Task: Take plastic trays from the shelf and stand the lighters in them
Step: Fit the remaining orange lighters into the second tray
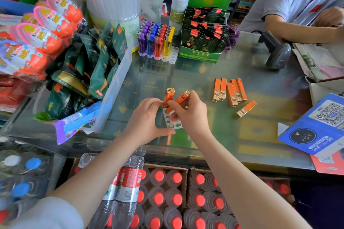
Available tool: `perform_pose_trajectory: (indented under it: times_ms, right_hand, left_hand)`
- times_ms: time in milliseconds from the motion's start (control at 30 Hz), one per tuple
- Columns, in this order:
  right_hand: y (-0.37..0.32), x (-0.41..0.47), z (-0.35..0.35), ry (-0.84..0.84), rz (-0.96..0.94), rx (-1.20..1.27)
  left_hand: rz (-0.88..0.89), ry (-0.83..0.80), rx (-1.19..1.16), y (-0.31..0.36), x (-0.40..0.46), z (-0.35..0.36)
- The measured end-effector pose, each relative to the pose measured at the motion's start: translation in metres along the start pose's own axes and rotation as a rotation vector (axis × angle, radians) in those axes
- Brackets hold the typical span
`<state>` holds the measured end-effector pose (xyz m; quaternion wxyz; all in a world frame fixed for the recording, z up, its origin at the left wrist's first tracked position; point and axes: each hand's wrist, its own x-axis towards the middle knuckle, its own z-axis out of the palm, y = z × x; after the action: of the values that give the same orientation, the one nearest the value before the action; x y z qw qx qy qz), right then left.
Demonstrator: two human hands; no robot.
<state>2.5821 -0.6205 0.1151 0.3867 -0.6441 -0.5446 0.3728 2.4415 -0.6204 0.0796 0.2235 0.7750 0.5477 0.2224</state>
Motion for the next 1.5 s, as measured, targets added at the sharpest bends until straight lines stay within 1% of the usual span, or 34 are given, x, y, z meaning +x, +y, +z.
perform_pose_trajectory:
  times_ms: [133,200,267,400,467,567,633,800,867,967,1000,1033,1067,1100,1133,1167,1200,1267,1333,1467,1500]
  right_hand:
    - [-0.002,0.002,0.001,0.039,-0.089,-0.240]
    - [-0.002,0.003,0.002,0.042,-0.128,-0.305]
    - [-0.003,0.004,0.004,0.043,-0.132,-0.324]
    - [0.000,0.005,0.005,0.075,-0.098,-0.272]
    - [0.001,0.005,0.004,0.046,-0.116,-0.326]
    - [-0.003,0.005,0.002,-0.019,-0.198,-0.476]
    - [-0.006,0.006,0.003,-0.061,-0.218,-0.558]
    - [-0.006,0.009,0.004,-0.061,-0.215,-0.720]
    - [-0.003,0.011,0.003,-0.096,-0.204,-0.727]
    - [0.007,0.015,-0.015,-0.218,-0.201,-0.592]
    - [0.012,0.017,-0.027,-0.212,-0.221,-0.554]
    - [0.017,0.021,-0.040,-0.154,-0.239,-0.544]
    - [0.022,0.025,-0.053,-0.055,-0.242,-0.563]
    - [0.027,0.032,-0.068,0.043,-0.213,-0.604]
    - [0.031,0.040,-0.081,0.096,-0.164,-0.664]
    - [0.034,0.050,-0.093,0.087,-0.118,-0.737]
    - [0.036,0.060,-0.103,0.035,-0.090,-0.806]
    - [0.037,0.079,-0.115,-0.076,-0.099,-0.882]
    - [0.038,0.093,-0.119,-0.155,-0.118,-0.913]
    - [0.037,0.107,-0.119,-0.365,-0.086,-0.965]
    - [0.036,0.108,-0.120,-0.395,-0.093,-0.983]
  left_hand:
    - [-0.003,-0.009,-0.008,-0.001,0.001,-0.001]
    - [-0.003,-0.010,-0.007,-0.001,0.001,-0.001]
    - [-0.004,-0.014,-0.003,-0.001,0.002,-0.002]
    - [-0.007,-0.009,0.004,-0.001,0.002,-0.001]
    - [-0.001,-0.006,0.003,-0.002,0.002,-0.001]
    - [0.009,-0.039,-0.017,-0.003,0.005,-0.002]
    - [0.013,-0.056,-0.038,-0.004,0.006,-0.003]
    - [0.024,-0.078,-0.058,-0.002,0.009,-0.006]
    - [0.023,-0.083,-0.056,-0.002,0.009,-0.006]
    - [0.046,-0.111,-0.035,-0.003,0.011,-0.007]
    - [0.052,-0.127,-0.032,-0.003,0.011,-0.008]
    - [0.049,-0.146,-0.032,-0.002,0.012,-0.008]
    - [0.044,-0.161,-0.033,-0.002,0.013,-0.009]
    - [0.040,-0.175,-0.033,-0.001,0.015,-0.009]
    - [0.040,-0.188,-0.034,0.001,0.017,-0.009]
    - [0.040,-0.202,-0.034,0.002,0.020,-0.009]
    - [0.045,-0.213,-0.032,0.003,0.023,-0.009]
    - [0.054,-0.229,-0.028,0.004,0.028,-0.007]
    - [0.053,-0.239,-0.029,0.005,0.032,-0.005]
    - [0.051,-0.235,-0.066,0.002,0.035,0.000]
    - [0.054,-0.233,-0.071,0.001,0.036,0.000]
